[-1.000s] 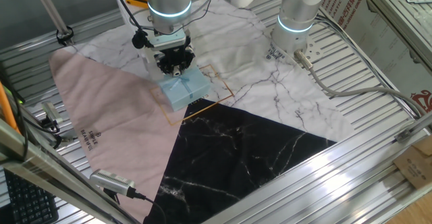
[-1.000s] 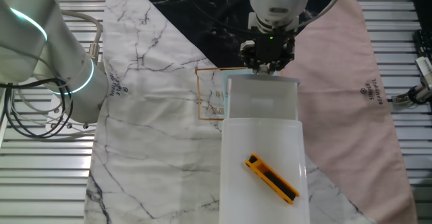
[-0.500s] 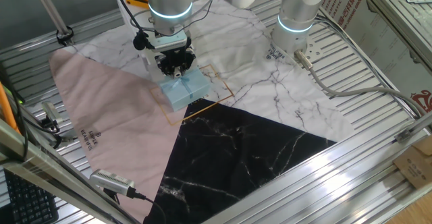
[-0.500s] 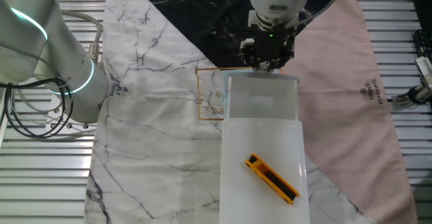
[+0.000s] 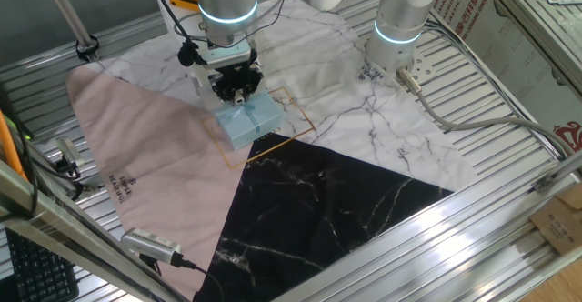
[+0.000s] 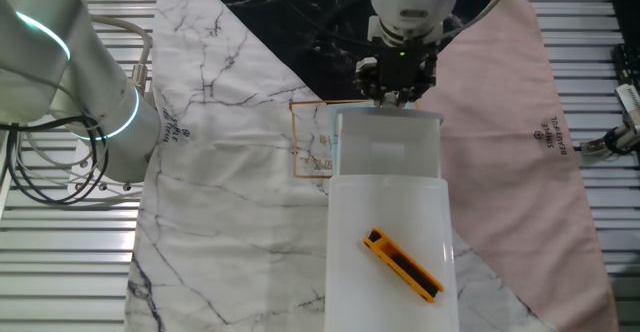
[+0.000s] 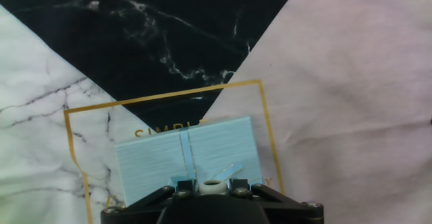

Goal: Grasp the handle and open the drawer

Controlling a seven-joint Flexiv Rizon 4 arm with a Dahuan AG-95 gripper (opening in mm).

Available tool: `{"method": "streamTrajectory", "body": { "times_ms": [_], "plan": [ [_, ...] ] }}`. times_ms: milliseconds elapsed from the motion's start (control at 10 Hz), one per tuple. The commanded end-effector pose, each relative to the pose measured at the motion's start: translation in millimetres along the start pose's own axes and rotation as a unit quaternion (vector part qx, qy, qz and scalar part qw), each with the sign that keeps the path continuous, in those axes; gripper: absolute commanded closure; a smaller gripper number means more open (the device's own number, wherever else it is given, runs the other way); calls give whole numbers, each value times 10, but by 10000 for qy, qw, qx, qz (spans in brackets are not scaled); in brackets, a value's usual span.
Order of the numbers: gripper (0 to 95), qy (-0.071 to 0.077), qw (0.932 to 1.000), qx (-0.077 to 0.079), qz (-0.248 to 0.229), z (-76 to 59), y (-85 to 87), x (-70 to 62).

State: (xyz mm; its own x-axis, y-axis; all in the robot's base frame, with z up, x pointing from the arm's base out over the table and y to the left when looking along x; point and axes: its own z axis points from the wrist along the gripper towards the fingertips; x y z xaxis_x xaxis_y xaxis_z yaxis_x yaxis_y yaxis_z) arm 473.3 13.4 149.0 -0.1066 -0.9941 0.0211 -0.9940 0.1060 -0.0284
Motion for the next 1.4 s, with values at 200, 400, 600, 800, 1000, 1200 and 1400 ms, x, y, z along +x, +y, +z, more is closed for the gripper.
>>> {"method": "streamTrajectory", "body": {
  "times_ms": [200,400,600,800,1000,1200,1400],
  "plan": [
    [950,-7,10000,16,50,2,0,3],
    [950,-18,10000,26,71,2,-1,3],
    [950,-19,10000,29,72,2,-1,3],
    [950,-9,10000,35,71,2,-1,3],
    [950,-13,9999,61,84,2,-1,3],
    [950,-35,10000,74,40,2,-1,3],
    [950,26,9999,96,36,2,-1,3]
  ]
}}
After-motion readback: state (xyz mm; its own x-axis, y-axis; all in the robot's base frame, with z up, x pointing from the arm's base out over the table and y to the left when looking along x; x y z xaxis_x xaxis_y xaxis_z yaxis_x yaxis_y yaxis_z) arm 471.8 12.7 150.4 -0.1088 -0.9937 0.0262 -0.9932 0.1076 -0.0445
